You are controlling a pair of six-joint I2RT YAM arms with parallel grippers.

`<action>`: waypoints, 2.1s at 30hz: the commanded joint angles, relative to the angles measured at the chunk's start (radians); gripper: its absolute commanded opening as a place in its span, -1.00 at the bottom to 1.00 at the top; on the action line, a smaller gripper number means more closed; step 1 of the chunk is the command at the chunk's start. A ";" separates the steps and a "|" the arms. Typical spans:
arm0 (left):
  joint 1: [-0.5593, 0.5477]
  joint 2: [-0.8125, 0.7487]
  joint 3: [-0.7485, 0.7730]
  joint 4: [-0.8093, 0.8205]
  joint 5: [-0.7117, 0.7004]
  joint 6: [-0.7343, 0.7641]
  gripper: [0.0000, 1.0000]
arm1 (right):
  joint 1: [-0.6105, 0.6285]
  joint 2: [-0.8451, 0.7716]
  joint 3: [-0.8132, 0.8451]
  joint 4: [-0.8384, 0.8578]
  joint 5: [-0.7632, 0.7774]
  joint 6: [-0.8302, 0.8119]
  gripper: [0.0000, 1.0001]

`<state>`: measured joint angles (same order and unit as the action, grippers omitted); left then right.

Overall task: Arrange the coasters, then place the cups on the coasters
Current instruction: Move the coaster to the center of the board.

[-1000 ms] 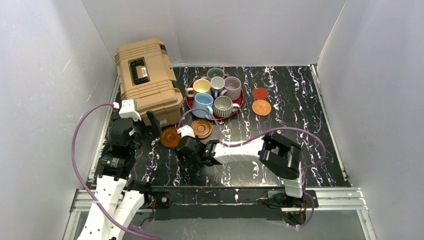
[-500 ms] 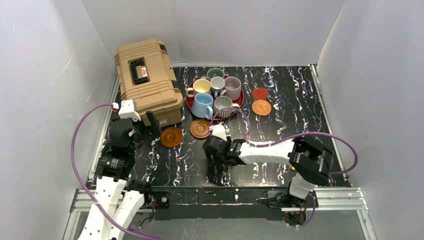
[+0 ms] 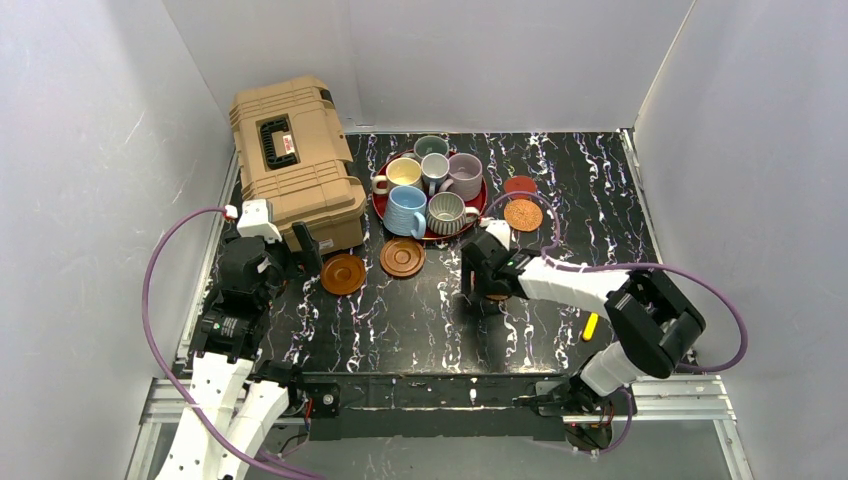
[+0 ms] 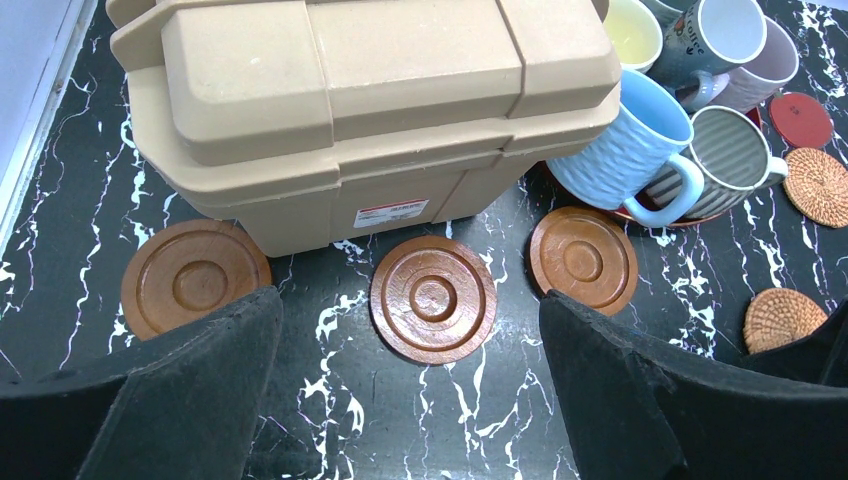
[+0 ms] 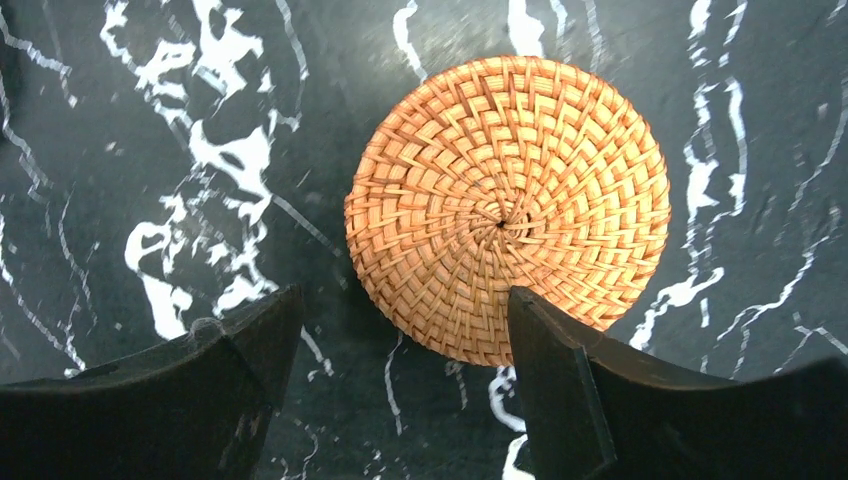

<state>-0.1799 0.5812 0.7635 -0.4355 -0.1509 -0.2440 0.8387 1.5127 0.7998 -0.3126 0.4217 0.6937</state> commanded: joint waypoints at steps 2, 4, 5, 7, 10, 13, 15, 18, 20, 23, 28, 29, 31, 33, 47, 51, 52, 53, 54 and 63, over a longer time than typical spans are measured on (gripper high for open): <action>-0.001 0.005 0.022 -0.015 -0.018 0.002 0.99 | -0.098 -0.008 -0.021 0.017 -0.038 -0.066 0.66; -0.001 0.005 0.022 -0.015 -0.019 0.003 0.99 | -0.137 -0.014 -0.020 0.015 -0.045 -0.081 0.66; -0.001 0.005 0.022 -0.016 -0.021 0.002 0.99 | -0.161 -0.019 -0.021 0.016 -0.053 -0.087 0.66; -0.001 0.004 0.022 -0.016 -0.021 0.003 0.99 | -0.201 -0.035 -0.028 0.023 -0.073 -0.099 0.66; -0.001 0.005 0.022 -0.014 -0.019 0.002 0.99 | -0.243 -0.069 -0.033 0.039 -0.095 -0.126 0.66; -0.001 0.008 0.021 -0.013 -0.016 0.001 0.99 | -0.251 -0.097 -0.016 0.031 -0.103 -0.155 0.69; -0.001 0.006 0.022 -0.014 -0.016 0.002 0.99 | -0.251 -0.114 0.009 0.010 -0.129 -0.180 0.80; -0.001 0.006 0.021 -0.014 -0.023 0.003 0.99 | -0.250 -0.146 0.062 -0.072 -0.160 -0.198 0.95; -0.001 0.006 0.022 -0.013 -0.024 0.005 0.99 | -0.250 -0.187 0.072 -0.118 -0.156 -0.197 0.97; -0.001 0.006 0.021 -0.011 -0.021 0.005 0.99 | -0.250 -0.242 0.067 -0.203 -0.103 -0.170 0.97; -0.001 0.012 0.020 -0.007 -0.009 0.003 0.99 | -0.249 -0.291 0.004 -0.268 -0.054 -0.112 0.97; -0.001 0.012 0.020 -0.007 -0.008 0.004 0.99 | -0.248 -0.287 -0.008 -0.269 -0.059 -0.104 0.97; -0.001 0.012 0.020 -0.008 -0.008 0.005 0.99 | -0.243 -0.279 -0.025 -0.268 -0.065 -0.087 0.97; 0.000 0.012 0.020 -0.008 -0.009 0.005 0.99 | -0.235 -0.269 -0.037 -0.259 -0.058 -0.072 0.97; 0.000 0.018 0.020 -0.008 -0.011 0.006 0.99 | -0.196 -0.119 -0.047 -0.157 -0.058 -0.035 0.97; -0.001 0.022 0.020 -0.009 -0.015 0.006 0.99 | -0.197 -0.078 -0.037 -0.141 -0.054 -0.016 0.93; -0.001 0.021 0.020 -0.008 -0.015 0.006 0.99 | -0.197 -0.069 -0.036 -0.139 -0.051 -0.014 0.91; -0.001 0.022 0.020 -0.009 -0.015 0.006 0.99 | -0.197 -0.060 -0.037 -0.136 -0.047 -0.011 0.90; -0.001 0.022 0.020 -0.009 -0.015 0.006 0.99 | -0.198 -0.057 -0.038 -0.133 -0.043 -0.009 0.89; -0.001 0.016 0.022 -0.009 -0.019 0.006 0.99 | -0.278 -0.052 -0.067 -0.067 -0.070 -0.014 0.81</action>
<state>-0.1799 0.6014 0.7635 -0.4351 -0.1570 -0.2436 0.5945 1.4433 0.7425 -0.4171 0.3447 0.6758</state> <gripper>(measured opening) 0.993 0.911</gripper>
